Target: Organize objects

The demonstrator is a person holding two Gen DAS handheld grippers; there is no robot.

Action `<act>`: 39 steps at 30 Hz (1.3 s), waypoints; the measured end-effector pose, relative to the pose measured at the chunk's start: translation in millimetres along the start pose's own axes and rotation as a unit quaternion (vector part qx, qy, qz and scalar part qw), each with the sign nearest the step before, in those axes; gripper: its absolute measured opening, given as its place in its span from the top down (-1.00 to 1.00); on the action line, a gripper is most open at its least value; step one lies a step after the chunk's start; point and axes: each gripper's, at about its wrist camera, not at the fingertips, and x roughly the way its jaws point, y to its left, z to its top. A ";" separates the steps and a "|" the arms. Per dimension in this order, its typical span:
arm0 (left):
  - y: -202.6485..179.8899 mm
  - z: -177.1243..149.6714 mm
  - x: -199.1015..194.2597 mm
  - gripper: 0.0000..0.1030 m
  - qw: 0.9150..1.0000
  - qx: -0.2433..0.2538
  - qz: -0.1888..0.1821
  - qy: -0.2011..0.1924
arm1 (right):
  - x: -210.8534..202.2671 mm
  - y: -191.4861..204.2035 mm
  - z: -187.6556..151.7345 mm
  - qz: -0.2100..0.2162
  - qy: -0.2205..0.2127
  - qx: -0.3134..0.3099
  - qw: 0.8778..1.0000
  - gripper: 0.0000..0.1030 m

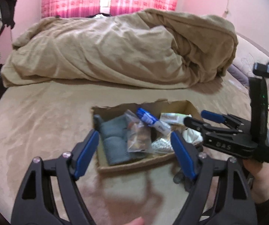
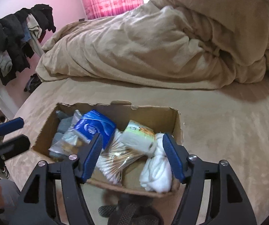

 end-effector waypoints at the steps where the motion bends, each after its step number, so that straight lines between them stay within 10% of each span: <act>1: 1.6 -2.0 -6.3 -0.56 1.000 -0.004 0.006 -0.002 | -3.5 1.8 -0.8 -0.001 -0.001 -0.002 1.000 -0.35; 23: -12.4 -90.5 -93.4 -0.56 0.996 -0.074 0.044 -0.001 | -151.0 42.2 -50.1 -0.011 -0.040 -0.031 0.999 -0.35; 39: -11.2 -142.6 -57.0 -0.56 0.994 -0.071 0.067 0.039 | -133.4 45.5 -105.5 -0.004 0.012 -0.027 1.000 -0.35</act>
